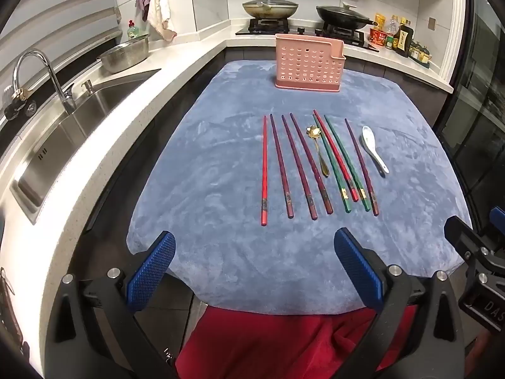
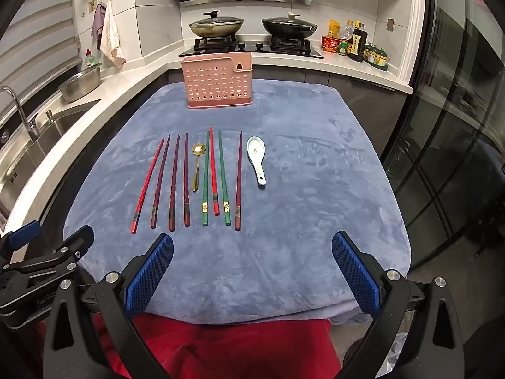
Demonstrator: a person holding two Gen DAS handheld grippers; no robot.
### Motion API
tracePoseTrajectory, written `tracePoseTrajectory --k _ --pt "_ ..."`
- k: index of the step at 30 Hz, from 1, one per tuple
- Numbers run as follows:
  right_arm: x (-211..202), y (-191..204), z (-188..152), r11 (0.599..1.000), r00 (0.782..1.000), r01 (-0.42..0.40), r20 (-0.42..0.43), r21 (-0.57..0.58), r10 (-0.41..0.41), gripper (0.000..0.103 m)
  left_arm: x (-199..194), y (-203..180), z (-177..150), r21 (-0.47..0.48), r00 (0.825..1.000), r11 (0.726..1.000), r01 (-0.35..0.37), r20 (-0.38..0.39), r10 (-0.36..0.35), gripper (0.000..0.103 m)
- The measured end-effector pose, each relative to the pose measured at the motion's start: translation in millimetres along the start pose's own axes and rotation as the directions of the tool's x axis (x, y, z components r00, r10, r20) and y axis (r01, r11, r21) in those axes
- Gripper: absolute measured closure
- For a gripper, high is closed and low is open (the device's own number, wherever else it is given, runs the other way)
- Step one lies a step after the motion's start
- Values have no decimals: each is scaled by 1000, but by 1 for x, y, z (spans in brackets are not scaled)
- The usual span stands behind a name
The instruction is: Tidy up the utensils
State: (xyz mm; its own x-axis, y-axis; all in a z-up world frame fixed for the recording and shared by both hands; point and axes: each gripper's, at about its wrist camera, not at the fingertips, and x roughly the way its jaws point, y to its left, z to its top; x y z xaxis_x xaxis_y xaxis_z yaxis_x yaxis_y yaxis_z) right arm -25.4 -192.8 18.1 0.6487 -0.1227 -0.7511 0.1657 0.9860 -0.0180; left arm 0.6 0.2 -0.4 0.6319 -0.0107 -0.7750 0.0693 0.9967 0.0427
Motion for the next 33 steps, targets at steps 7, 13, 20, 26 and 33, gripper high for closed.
tracePoseTrajectory --k 7,13,20,26,33 --pt "0 0 0 1000 1000 -1 -1 1 1 7 11 -1 -5 0 1000 1000 -1 1 1 7" --pt "0 0 0 1000 1000 -2 1 1 2 7 10 3 -2 -9 1000 1000 -7 -11 7 7" --pt "0 -2 -2 1000 1000 -5 0 4 5 7 4 1 -4 -10 1000 1000 -19 -7 19 7" --pt "1 -2 -1 1000 1000 -6 0 2 6 7 4 1 -3 -6 1000 1000 -29 -10 29 7" --pt "2 4 -2 1000 1000 -6 0 4 6 7 4 3 -2 -12 1000 1000 -23 -12 23 7"
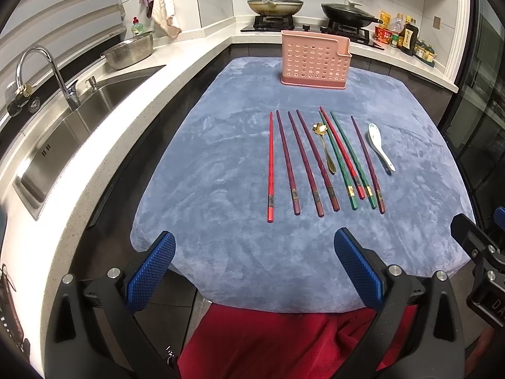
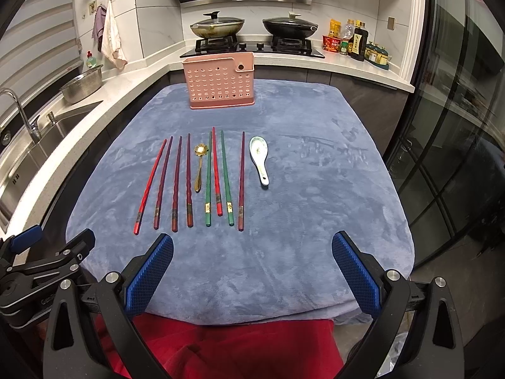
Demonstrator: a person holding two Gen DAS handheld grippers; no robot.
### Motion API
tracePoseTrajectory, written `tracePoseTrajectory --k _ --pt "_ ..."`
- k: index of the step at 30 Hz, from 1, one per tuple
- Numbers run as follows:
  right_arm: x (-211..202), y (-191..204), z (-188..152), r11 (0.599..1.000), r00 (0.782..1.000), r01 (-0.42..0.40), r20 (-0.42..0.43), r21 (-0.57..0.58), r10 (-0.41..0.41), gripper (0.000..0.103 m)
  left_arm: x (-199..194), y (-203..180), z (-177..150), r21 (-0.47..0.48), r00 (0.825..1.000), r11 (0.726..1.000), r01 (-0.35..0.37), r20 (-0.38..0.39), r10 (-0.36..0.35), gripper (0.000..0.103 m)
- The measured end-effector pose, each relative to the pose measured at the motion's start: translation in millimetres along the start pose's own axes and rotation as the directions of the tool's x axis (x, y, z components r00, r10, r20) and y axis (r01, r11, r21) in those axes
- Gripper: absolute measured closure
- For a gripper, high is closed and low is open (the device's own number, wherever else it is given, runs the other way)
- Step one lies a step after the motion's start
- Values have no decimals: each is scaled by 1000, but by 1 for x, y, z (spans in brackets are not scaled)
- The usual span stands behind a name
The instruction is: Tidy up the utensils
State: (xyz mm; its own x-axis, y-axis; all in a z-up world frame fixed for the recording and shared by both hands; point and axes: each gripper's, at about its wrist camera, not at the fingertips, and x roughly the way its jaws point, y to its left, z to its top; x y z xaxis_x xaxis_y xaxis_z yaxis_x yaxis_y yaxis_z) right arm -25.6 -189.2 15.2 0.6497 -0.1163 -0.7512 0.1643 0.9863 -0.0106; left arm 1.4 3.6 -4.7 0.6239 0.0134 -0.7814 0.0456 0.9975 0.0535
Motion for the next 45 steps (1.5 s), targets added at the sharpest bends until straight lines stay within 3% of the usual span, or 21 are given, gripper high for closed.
tracePoseTrajectory --k 45 --pt "0 0 1 1000 1000 -4 5 3 4 7 0 2 1 -4 1000 1000 16 11 -16 7"
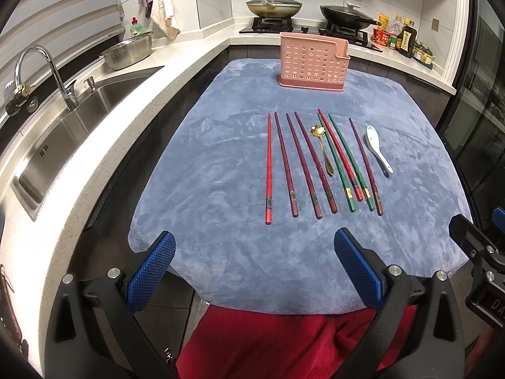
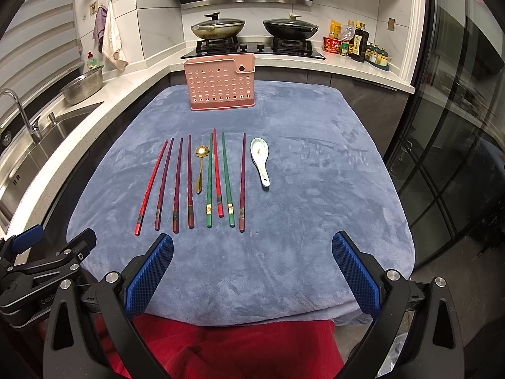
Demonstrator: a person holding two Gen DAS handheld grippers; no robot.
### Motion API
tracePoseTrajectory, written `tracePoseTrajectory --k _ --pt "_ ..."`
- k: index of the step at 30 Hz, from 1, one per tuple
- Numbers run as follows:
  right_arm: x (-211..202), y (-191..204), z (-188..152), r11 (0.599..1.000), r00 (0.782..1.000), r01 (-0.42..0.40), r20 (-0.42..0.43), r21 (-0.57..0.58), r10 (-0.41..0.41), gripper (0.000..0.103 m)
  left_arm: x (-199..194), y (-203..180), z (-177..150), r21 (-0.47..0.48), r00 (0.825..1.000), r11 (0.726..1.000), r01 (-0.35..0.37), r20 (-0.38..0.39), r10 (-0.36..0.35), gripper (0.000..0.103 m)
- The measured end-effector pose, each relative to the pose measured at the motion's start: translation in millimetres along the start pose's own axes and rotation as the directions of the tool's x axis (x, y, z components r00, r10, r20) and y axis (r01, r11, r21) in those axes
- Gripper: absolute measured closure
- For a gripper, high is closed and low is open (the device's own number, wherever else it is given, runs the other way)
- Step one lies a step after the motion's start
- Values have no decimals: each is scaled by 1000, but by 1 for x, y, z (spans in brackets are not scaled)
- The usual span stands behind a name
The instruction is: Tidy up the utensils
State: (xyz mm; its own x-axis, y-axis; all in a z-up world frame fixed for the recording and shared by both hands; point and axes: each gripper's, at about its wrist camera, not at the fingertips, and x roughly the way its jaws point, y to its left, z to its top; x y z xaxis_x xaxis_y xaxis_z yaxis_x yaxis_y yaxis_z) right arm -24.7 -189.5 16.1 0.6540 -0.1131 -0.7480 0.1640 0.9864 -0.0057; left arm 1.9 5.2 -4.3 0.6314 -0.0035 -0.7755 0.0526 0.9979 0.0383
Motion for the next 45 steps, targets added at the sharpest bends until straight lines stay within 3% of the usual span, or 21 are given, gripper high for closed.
tracePoseTrajectory --k 33,37,45 --pt "-1 -2 5 1000 1000 -2 -6 12 2 7 2 -3 -2 -1 1000 1000 22 -10 -22 7" --pt "7 -7 7 1000 1000 -6 -21 28 6 7 15 2 3 -20 999 999 46 -29 -47 7" --pt "43 -18 10 999 1000 16 -27 43 -15 7 74 23 16 -79 995 997 9 -101 -17 7"
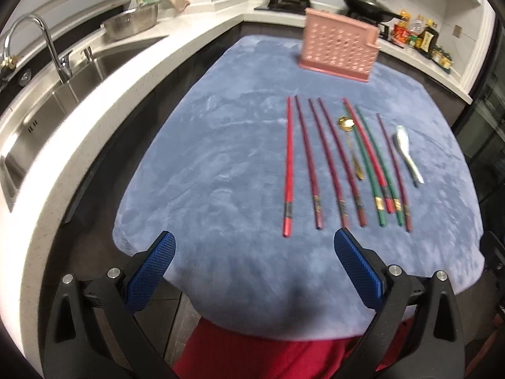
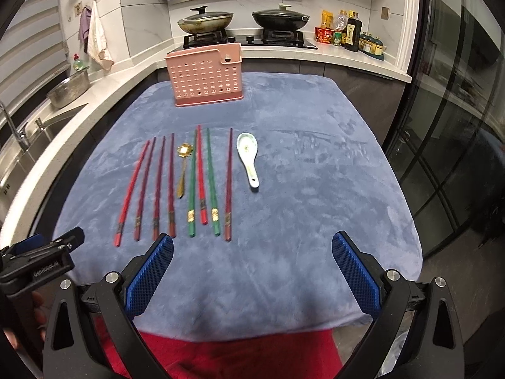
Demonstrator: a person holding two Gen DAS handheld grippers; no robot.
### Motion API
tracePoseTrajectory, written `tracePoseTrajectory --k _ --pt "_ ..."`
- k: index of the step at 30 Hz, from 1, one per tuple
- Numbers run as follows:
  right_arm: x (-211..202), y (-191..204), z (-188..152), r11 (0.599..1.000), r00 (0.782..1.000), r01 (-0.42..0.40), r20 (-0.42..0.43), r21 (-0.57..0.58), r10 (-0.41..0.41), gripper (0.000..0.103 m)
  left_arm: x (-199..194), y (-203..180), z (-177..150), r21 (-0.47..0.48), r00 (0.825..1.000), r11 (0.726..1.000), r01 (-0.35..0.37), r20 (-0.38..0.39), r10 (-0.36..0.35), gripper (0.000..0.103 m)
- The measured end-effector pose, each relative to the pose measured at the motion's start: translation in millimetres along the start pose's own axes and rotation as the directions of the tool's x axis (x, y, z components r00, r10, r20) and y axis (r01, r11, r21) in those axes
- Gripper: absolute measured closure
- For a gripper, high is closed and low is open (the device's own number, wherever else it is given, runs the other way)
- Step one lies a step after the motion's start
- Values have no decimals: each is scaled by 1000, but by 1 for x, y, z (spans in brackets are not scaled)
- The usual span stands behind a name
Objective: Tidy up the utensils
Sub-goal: 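Grasp the bright red chopstick with the left tool while the right tool grasps the white ceramic spoon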
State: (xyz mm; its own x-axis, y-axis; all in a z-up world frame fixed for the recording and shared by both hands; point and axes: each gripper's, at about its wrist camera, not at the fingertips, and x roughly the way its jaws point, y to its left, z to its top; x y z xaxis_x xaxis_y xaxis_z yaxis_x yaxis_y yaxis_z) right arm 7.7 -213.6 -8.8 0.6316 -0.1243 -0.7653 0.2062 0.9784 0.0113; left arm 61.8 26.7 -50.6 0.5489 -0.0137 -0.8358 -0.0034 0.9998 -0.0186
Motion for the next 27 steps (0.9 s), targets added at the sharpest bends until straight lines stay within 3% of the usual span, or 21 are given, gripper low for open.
tracePoseTrajectory --k 8,15,19,22,24,27 --pt "51 -7 17 999 997 -17 -72 38 20 7 59 -6 8 38 998 999 1 -70 2 11" --pt "80 -4 28 999 995 -20 -98 31 23 7 88 -7 8 22 987 997 78 -143 -74 39" --pt "94 -2 34 999 993 -36 -108 27 38 15 90 -9 6 42 989 997 65 -132 -59 47" --pt "104 -1 40 999 993 -35 -110 18 37 21 87 -5 7 25 990 997 70 -124 -66 69" --pt "112 -2 45 999 993 -42 -110 21 44 27 86 -2 9 17 989 997 80 -125 -77 93" --pt "123 -6 54 998 992 -58 -109 38 62 35 86 -2 11 10 986 995 99 -132 -97 93"
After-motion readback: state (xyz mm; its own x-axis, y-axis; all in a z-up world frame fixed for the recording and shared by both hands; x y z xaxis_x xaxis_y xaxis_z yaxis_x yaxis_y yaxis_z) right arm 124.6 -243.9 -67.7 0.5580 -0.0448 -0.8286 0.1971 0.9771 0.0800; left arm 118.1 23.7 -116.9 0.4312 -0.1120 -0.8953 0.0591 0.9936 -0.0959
